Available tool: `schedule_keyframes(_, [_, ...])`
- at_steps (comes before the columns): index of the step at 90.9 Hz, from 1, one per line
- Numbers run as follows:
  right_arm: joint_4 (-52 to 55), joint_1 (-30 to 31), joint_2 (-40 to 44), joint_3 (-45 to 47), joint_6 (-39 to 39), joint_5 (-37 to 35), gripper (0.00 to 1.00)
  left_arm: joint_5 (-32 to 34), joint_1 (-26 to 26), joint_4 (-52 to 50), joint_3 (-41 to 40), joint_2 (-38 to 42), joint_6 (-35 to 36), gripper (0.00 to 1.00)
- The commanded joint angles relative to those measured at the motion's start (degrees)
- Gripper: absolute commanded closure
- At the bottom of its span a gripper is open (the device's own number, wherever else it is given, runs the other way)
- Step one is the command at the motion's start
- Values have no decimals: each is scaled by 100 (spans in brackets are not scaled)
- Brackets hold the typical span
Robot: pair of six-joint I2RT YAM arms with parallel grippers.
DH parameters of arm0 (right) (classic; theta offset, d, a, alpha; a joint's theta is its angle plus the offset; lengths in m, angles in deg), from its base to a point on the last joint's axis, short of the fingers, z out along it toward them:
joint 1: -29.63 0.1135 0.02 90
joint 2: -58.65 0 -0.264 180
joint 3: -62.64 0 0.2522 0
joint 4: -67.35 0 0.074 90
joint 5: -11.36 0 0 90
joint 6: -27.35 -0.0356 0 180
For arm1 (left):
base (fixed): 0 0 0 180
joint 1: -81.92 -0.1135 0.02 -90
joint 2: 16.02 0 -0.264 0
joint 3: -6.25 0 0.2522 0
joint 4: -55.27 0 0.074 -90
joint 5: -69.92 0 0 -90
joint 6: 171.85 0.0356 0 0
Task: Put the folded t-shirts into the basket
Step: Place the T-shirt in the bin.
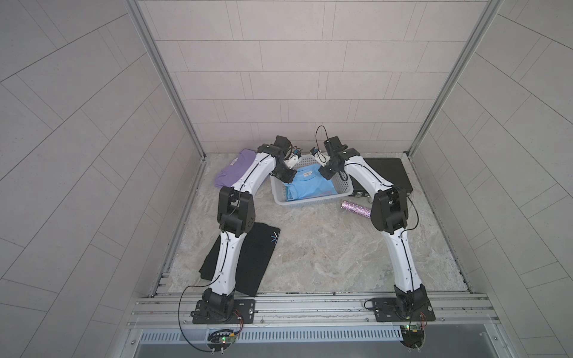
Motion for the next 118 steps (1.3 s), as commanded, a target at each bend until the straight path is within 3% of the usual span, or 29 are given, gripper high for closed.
schedule_keyframes(1, [-152,-74,-41,-188,171,-303,100,-20,-124,-311,289,-104,-127,100])
schedule_keyframes(18, [-302,-81,-208,-277,298,-535,100,313,-193,-167,499,-389,-20,98])
schedule_keyframes(42, [-346,-111,-478,-494,189,-628,91,678,-187,365,532,-661,169,75])
schedule_keyframes(70, [-148,-134,-415,-719,28,-748,60,1024,-117,569,756,-770,195,52])
schedule_keyframes(89, [355,-160,245,-655,-59,-382,23,1023,27,501,808,-436,241,44])
schedule_keyframes(118, [1026,-242,1425,-260,145,-22,18,1057,29,480,776,171,240,32])
